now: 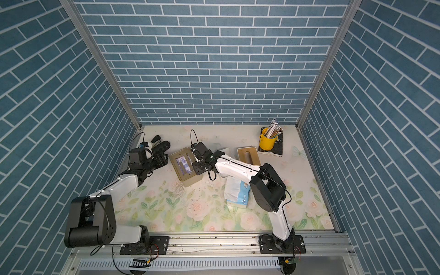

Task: Put the tissue paper into the tissue box
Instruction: Close the box lid on the tissue box.

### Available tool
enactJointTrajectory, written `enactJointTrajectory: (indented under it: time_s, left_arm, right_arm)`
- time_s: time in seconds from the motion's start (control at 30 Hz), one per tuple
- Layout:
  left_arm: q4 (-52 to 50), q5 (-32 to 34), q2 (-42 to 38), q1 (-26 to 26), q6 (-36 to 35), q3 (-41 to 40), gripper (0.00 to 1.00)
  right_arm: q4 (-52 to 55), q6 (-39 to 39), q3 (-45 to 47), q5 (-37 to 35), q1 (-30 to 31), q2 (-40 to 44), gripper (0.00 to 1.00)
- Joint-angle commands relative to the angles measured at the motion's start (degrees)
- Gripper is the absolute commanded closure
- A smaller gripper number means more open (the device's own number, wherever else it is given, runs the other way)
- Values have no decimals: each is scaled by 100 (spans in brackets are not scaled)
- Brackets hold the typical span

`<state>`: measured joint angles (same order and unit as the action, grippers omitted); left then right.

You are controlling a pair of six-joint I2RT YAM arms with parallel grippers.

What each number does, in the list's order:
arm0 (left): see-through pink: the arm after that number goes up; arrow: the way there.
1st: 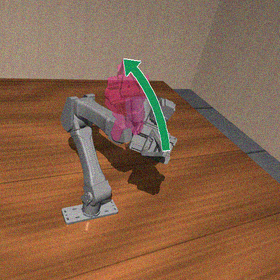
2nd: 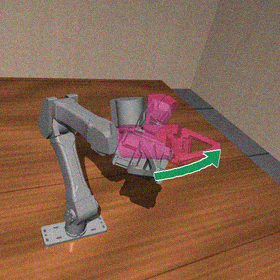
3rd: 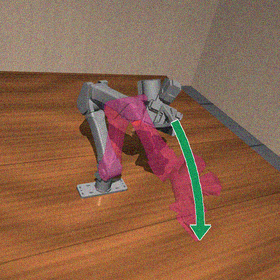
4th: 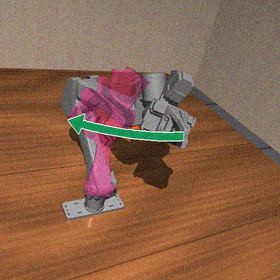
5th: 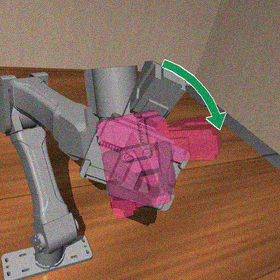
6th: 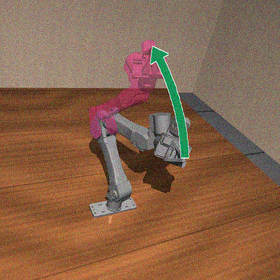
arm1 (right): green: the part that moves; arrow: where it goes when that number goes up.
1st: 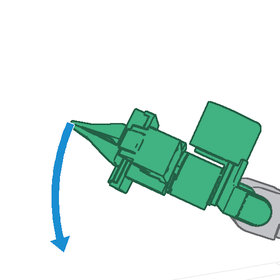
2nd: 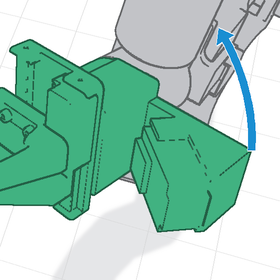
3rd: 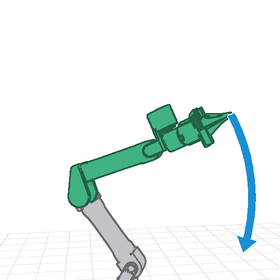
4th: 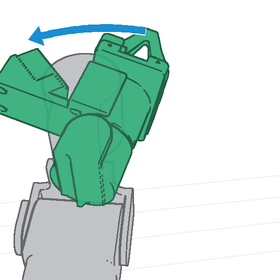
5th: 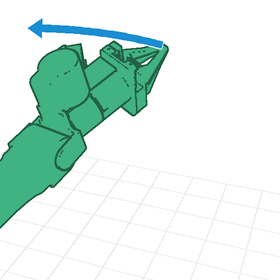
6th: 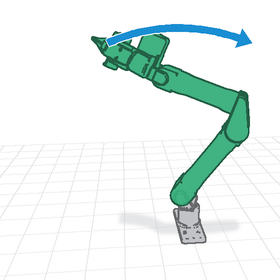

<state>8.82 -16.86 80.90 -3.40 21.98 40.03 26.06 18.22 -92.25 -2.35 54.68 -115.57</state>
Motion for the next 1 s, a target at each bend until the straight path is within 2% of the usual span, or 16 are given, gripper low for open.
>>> enactJointTrajectory:
  time_s: [0.0,0.47,0.8,0.97]
  left_arm:
    - [30,-457,95,41,-98,117,26]
    - [-60,-237,851,85,-224,315,27]
    - [75,19,1299,123,-367,-52,30]
    - [17,85,1563,601,-526,135,30]
  right_arm:
    - [1239,-29,330,-82,83,-464,78]
    - [1350,-73,363,-106,76,-397,78]
    - [1370,-52,749,-80,94,-280,78]
    - [1302,21,1204,-86,120,-2,78]
